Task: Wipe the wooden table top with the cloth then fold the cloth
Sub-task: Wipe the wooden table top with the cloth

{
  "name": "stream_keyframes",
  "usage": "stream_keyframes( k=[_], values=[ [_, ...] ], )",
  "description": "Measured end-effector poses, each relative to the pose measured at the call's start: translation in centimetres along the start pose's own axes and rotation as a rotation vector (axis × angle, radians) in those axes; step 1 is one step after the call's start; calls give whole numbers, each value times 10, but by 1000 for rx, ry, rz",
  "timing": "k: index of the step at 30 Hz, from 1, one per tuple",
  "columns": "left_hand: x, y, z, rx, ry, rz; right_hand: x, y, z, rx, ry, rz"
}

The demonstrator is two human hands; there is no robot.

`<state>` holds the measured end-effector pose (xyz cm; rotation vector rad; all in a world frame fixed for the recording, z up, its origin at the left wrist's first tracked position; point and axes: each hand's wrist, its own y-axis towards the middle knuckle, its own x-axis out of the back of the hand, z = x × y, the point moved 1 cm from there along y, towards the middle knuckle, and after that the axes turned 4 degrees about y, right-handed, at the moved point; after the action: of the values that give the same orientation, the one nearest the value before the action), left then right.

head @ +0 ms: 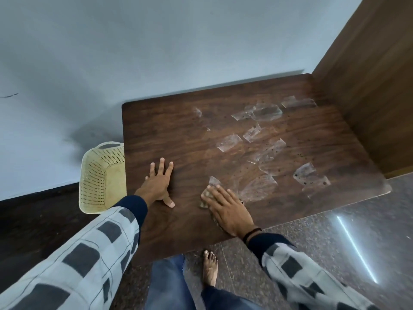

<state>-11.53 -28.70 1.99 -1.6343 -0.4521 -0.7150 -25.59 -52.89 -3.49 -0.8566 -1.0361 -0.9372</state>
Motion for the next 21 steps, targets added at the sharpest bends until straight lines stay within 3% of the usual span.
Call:
stream_keyframes(
  k=[2, 3, 4, 7, 9, 14, 16, 19, 21],
  values=[
    [1, -1, 0, 1, 0, 5, -4, 13, 25, -287, 133, -124],
    [2, -2, 0, 1, 1, 7, -9, 14, 36, -304, 140, -153],
    [2, -2, 0, 0, 5, 7, -13, 12, 41, -244, 115, -166],
    [3, -3, -2, 0, 14, 17, -1, 15, 10, 77, 2, 11],
    [3, -2, -3, 1, 22, 26, 18, 33, -11, 111, -20, 80],
    [0, -1, 0, 6, 18, 23, 21, 81, 25, -444, 163, -153],
    [1, -1, -1, 6, 21, 33, 7, 75, 37, -315, 132, -126],
    [1, 1, -2, 5, 22, 39, 15, 61, 2, 156, -9, 65],
    [0, 2, -2, 1, 22, 32, 25, 68, -26, 221, -61, 138]
  ],
)
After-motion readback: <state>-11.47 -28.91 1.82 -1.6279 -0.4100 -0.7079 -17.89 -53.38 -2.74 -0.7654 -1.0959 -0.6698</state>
